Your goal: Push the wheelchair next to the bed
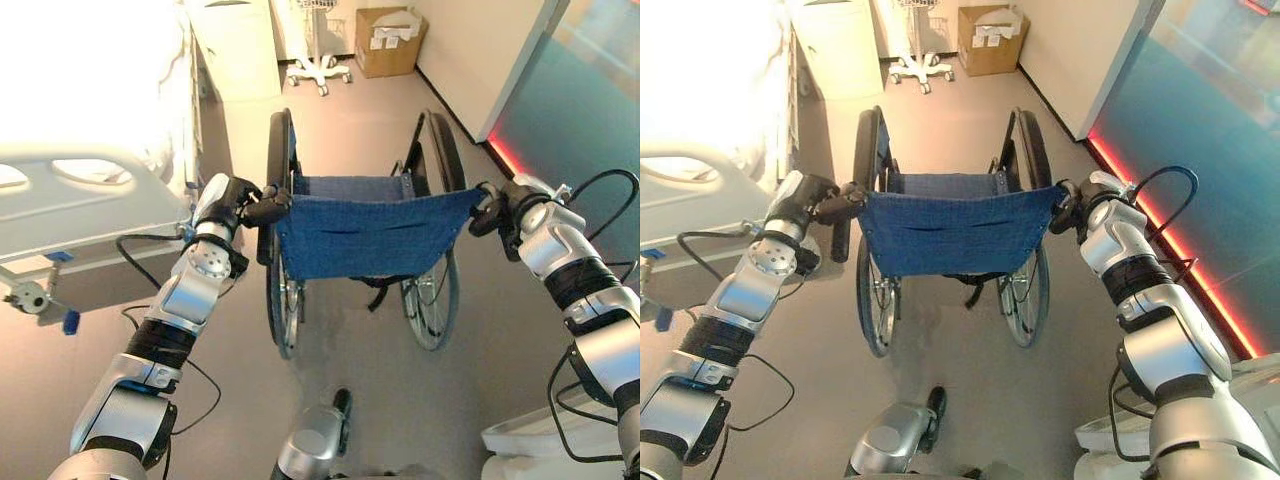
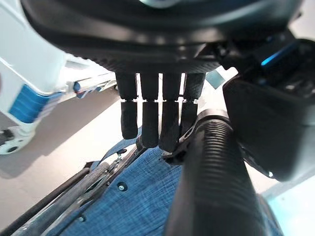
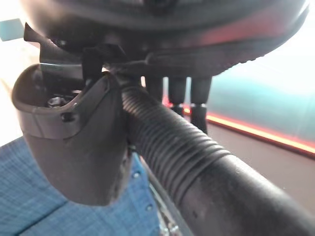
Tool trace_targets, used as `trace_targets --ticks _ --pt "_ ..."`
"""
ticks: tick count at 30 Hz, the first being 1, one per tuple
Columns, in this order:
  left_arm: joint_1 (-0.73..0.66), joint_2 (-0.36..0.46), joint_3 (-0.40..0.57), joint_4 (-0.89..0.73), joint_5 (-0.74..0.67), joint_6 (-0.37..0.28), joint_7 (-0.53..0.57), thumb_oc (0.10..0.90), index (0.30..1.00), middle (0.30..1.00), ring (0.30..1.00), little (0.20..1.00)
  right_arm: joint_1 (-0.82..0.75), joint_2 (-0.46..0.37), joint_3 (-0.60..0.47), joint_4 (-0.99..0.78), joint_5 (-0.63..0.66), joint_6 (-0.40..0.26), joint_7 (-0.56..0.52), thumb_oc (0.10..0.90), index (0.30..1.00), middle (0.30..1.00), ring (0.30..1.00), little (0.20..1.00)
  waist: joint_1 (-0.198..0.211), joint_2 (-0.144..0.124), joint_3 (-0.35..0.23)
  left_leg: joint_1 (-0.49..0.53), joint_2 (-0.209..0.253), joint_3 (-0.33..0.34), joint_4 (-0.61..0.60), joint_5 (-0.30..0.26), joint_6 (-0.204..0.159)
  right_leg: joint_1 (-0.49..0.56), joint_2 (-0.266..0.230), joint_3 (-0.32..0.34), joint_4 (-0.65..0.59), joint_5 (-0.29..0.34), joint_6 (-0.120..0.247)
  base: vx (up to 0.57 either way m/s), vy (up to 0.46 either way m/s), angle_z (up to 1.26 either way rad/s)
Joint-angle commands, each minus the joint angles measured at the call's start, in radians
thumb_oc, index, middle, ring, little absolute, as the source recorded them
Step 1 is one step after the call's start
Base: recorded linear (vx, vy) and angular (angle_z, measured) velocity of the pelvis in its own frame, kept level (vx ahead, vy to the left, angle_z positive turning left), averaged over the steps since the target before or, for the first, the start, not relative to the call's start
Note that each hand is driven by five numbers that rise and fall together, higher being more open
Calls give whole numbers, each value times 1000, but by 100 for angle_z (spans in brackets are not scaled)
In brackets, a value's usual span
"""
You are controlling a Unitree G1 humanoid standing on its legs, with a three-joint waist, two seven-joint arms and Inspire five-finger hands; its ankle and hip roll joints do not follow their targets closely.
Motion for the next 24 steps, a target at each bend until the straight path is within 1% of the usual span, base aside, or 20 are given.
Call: trace_targets --ticks 1,2,3,4,5,6,7,8,9,10,12,14,15,16,18,19,20,21,23,24 --pt "131 -11 -156 200 63 25 -95 400 300 300 300 300 20 -51 145 -268 -127 -380 -87 400 300 300 300 300 -82 -23 -31 -41 -60 -144 -20 37 -8 -28 -31 -6 -277 242 -67 393 -264 60" --pt "109 -11 -166 211 65 21 -101 400 300 300 300 300 3 -45 149 -258 -128 -370 -87 400 300 300 300 300 -96 -7 -14 -15 -52 -185 -16 24 -14 -96 -56 0 -309 244 -76 430 -406 57" --pt "71 1 -189 223 52 8 -102 400 300 300 300 300 -26 -39 167 -232 -119 -361 -112 400 300 300 300 300 -124 -4 27 25 -53 -249 8 -24 -17 -201 -121 23 -387 285 -81 336 -327 49" --pt "67 1 -189 225 50 8 -101 400 300 300 300 300 -31 -38 169 -227 -117 -364 -115 400 300 300 300 300 -130 -2 34 29 -54 -256 15 -33 -18 -199 -124 20 -384 279 -80 355 -382 70" --pt "47 2 -199 232 48 4 -105 400 300 300 300 300 -42 -34 171 -220 -114 -357 -125 400 300 300 300 300 -147 -9 50 47 -56 -284 31 -65 -21 -240 -164 35 -475 308 -76 470 -446 103" --pt "13 5 -209 239 45 1 -118 400 300 300 300 300 -67 -30 179 -214 -110 -336 -126 400 300 300 300 300 -163 -21 62 78 -51 -326 34 -107 -37 -291 -221 52 -648 330 -62 508 -471 120" --pt "9 5 -210 241 44 2 -118 400 300 300 300 300 -70 -29 180 -213 -109 -335 -126 400 300 300 300 300 -164 -14 64 86 -42 -332 35 -116 -40 -281 -217 46 -664 330 -62 539 -467 111" --pt "5 1 -208 242 50 -1 -119 400 300 300 300 300 -80 -32 181 -211 -106 -326 -125 400 300 300 300 300 -172 -11 63 108 -26 -353 22 -132 -48 -284 -223 61 -767 339 -51 510 -451 93" --pt "14 -16 -203 240 65 -14 -120 400 300 300 300 300 -91 -43 179 -221 -106 -297 -110 400 300 300 300 300 -179 -16 52 114 -21 -393 15 -145 -59 -268 -211 123 -796 345 -42 480 -438 78" --pt "17 -18 -202 239 68 -14 -121 400 300 300 300 300 -92 -44 179 -224 -106 -293 -107 400 300 300 300 300 -180 -15 50 113 -20 -396 16 -147 -60 -265 -210 125 -794 344 -43 418 -453 70" --pt "35 -32 -214 228 76 -11 -111 400 300 300 300 300 -109 -58 190 -244 -90 -249 -87 400 300 300 300 300 -180 -32 24 96 -9 -423 28 -156 -82 -241 -197 155 -708 325 -44 345 -385 96" --pt "54 -46 -211 216 72 12 -117 400 300 300 300 300 -117 -61 189 -252 -95 -240 -52 400 300 300 300 300 -177 -36 1 98 33 -410 24 -133 -108 -222 -193 112 -638 279 -42 396 -361 81" --pt "64 -44 -208 203 69 14 -133 400 300 300 300 300 -123 -73 195 -262 -103 -235 -34 400 300 300 300 300 -184 -30 -5 112 78 -396 14 -113 -124 -226 -184 91 -592 238 -52 388 -313 69" --pt "71 -49 -201 184 75 24 -143 400 300 300 300 300 -123 -84 191 -266 -106 -237 -22 400 300 300 300 300 -193 -26 -9 128 114 -380 3 -89 -139 -227 -183 72 -574 219 -61 347 -287 64" --pt "75 -58 -198 166 74 28 -137 400 300 300 300 300 -114 -108 183 -265 -107 -249 -16 400 300 300 300 300 -213 -11 -11 134 175 -340 -13 -15 -157 -222 -173 37 -561 195 -79 271 -325 53" --pt "68 -63 -196 157 69 27 -134 400 300 300 300 300 -108 -129 174 -266 -105 -263 -14 400 300 300 300 300 -232 -1 -8 133 209 -318 -19 39 -165 -215 -156 19 -557 177 -98 221 -355 63" --pt "60 -70 -198 156 63 27 -126 400 300 300 300 300 -103 -134 171 -266 -106 -266 -19 400 300 300 300 300 -243 2 -6 130 222 -298 -19 65 -167 -210 -149 6 -558 169 -107 236 -377 90" --pt "52 -83 -200 157 47 34 -111 400 300 300 300 300 -86 -141 158 -271 -114 -281 -20 400 300 300 300 300 -266 6 -6 134 246 -262 -17 100 -171 -201 -136 -15 -560 158 -122 178 -246 75" --pt "39 -109 -203 173 24 42 -83 400 300 300 300 300 -65 -154 143 -273 -128 -311 -10 400 300 300 300 300 -303 6 -14 162 272 -207 -5 134 -174 -194 -118 -39 -563 148 -144 228 -248 64" --pt "35 -120 -209 185 11 40 -66 400 300 300 300 300 -52 -154 143 -273 -130 -320 -17 400 300 300 300 300 -316 8 -22 178 278 -190 2 151 -178 -189 -108 -46 -565 143 -151 256 -245 52"
